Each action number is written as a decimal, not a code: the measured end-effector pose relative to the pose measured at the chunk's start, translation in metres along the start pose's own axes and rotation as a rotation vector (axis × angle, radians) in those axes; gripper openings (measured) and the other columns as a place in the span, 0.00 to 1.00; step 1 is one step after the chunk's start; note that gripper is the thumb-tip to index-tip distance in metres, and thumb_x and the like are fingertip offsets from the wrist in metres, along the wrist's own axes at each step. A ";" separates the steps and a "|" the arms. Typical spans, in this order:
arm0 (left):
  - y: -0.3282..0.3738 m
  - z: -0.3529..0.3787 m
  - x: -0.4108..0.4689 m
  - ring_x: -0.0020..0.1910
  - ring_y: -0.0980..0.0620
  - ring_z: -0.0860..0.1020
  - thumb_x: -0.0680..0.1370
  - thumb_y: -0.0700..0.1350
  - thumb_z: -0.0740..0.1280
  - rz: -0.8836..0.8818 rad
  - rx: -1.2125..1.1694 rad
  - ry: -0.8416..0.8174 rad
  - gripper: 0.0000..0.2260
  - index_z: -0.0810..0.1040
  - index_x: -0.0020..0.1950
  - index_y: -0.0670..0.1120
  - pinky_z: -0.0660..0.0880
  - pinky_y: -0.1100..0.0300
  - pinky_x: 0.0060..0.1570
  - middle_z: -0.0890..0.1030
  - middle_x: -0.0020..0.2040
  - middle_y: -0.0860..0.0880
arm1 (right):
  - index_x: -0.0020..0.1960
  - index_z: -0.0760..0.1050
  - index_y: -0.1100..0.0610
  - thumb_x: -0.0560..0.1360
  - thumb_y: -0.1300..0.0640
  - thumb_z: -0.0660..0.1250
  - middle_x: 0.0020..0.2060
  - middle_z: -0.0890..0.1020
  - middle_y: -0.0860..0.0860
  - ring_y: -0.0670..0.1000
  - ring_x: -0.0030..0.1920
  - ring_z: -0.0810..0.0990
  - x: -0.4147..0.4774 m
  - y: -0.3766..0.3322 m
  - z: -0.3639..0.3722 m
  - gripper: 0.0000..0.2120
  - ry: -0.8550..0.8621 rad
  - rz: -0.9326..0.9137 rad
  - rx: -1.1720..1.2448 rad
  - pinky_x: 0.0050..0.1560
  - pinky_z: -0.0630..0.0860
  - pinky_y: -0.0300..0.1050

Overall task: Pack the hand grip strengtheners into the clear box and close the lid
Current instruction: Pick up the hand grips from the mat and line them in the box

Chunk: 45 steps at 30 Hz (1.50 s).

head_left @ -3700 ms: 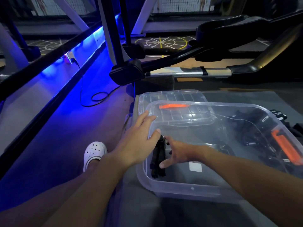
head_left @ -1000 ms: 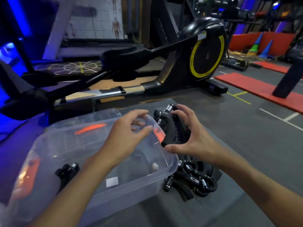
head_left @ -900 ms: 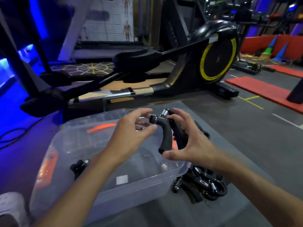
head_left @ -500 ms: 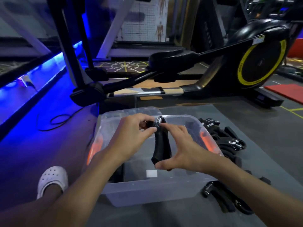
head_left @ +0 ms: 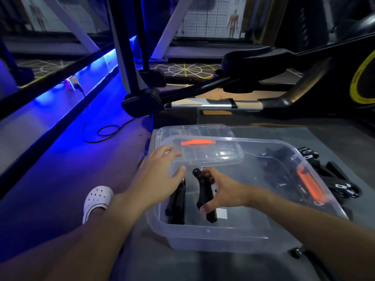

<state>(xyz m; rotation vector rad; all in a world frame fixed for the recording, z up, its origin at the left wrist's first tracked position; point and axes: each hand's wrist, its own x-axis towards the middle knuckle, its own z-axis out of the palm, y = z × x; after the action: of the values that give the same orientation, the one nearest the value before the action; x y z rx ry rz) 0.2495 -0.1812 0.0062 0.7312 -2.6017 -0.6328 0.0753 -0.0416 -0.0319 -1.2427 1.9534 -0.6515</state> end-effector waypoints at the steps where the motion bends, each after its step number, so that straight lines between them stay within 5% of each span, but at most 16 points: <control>1: -0.002 0.002 -0.002 0.73 0.53 0.64 0.75 0.58 0.60 -0.027 0.011 -0.024 0.24 0.73 0.69 0.51 0.63 0.53 0.71 0.67 0.72 0.53 | 0.67 0.60 0.46 0.60 0.52 0.82 0.58 0.73 0.43 0.43 0.58 0.73 0.008 0.005 0.003 0.44 -0.026 0.022 0.008 0.49 0.71 0.32; 6: -0.005 0.013 -0.002 0.77 0.56 0.56 0.78 0.54 0.64 -0.056 -0.045 -0.058 0.23 0.69 0.73 0.52 0.58 0.60 0.72 0.58 0.78 0.54 | 0.70 0.57 0.48 0.62 0.53 0.82 0.53 0.71 0.39 0.47 0.60 0.71 0.041 0.015 0.014 0.46 -0.124 0.085 -0.019 0.57 0.68 0.40; 14: -0.004 0.015 0.000 0.79 0.54 0.50 0.78 0.52 0.64 -0.097 -0.019 -0.024 0.25 0.66 0.74 0.51 0.55 0.54 0.75 0.54 0.80 0.52 | 0.71 0.54 0.46 0.57 0.48 0.83 0.65 0.71 0.46 0.49 0.67 0.70 0.067 0.032 0.039 0.53 -0.169 0.077 0.103 0.70 0.68 0.52; 22: -0.003 0.013 -0.001 0.79 0.56 0.45 0.78 0.53 0.62 -0.105 -0.010 -0.055 0.25 0.64 0.75 0.53 0.53 0.53 0.75 0.51 0.80 0.53 | 0.72 0.54 0.44 0.63 0.55 0.82 0.60 0.71 0.39 0.46 0.66 0.70 0.068 0.037 0.038 0.49 -0.215 0.072 0.208 0.69 0.67 0.45; 29: -0.004 0.013 -0.001 0.79 0.57 0.45 0.78 0.53 0.62 -0.097 -0.023 -0.064 0.24 0.65 0.75 0.53 0.53 0.54 0.75 0.51 0.80 0.52 | 0.75 0.50 0.44 0.63 0.53 0.82 0.59 0.69 0.39 0.46 0.67 0.67 0.067 0.035 0.036 0.52 -0.219 0.083 0.183 0.67 0.66 0.43; 33: -0.002 0.012 0.001 0.79 0.56 0.44 0.78 0.55 0.61 -0.083 0.052 -0.095 0.24 0.64 0.75 0.53 0.53 0.52 0.76 0.50 0.81 0.51 | 0.76 0.49 0.41 0.62 0.46 0.81 0.67 0.67 0.47 0.49 0.68 0.66 0.059 0.029 0.021 0.53 -0.247 0.129 0.065 0.69 0.67 0.49; 38: 0.031 0.014 0.013 0.78 0.51 0.52 0.74 0.58 0.57 0.029 0.116 -0.004 0.26 0.71 0.70 0.52 0.53 0.49 0.76 0.62 0.77 0.49 | 0.71 0.66 0.52 0.70 0.49 0.75 0.61 0.76 0.51 0.50 0.59 0.77 0.028 0.020 -0.027 0.33 -0.025 0.097 0.000 0.61 0.76 0.46; 42: 0.089 0.023 0.027 0.75 0.48 0.62 0.73 0.55 0.58 0.173 -0.010 0.059 0.25 0.74 0.67 0.49 0.60 0.47 0.73 0.69 0.71 0.47 | 0.57 0.76 0.55 0.74 0.58 0.72 0.50 0.82 0.54 0.51 0.51 0.81 -0.022 0.019 -0.081 0.13 0.326 -0.033 0.096 0.56 0.79 0.45; 45: 0.136 0.044 0.029 0.75 0.49 0.61 0.73 0.57 0.56 0.283 -0.076 0.006 0.26 0.73 0.68 0.49 0.60 0.47 0.73 0.69 0.72 0.48 | 0.53 0.78 0.56 0.75 0.61 0.71 0.43 0.84 0.54 0.47 0.44 0.80 -0.072 0.031 -0.119 0.07 0.611 -0.087 0.160 0.50 0.78 0.43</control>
<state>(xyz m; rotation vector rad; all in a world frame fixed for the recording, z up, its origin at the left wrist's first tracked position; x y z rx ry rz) 0.1523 -0.0794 0.0453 0.3311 -2.5923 -0.6347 -0.0162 0.0409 0.0398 -1.1146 2.2717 -1.3275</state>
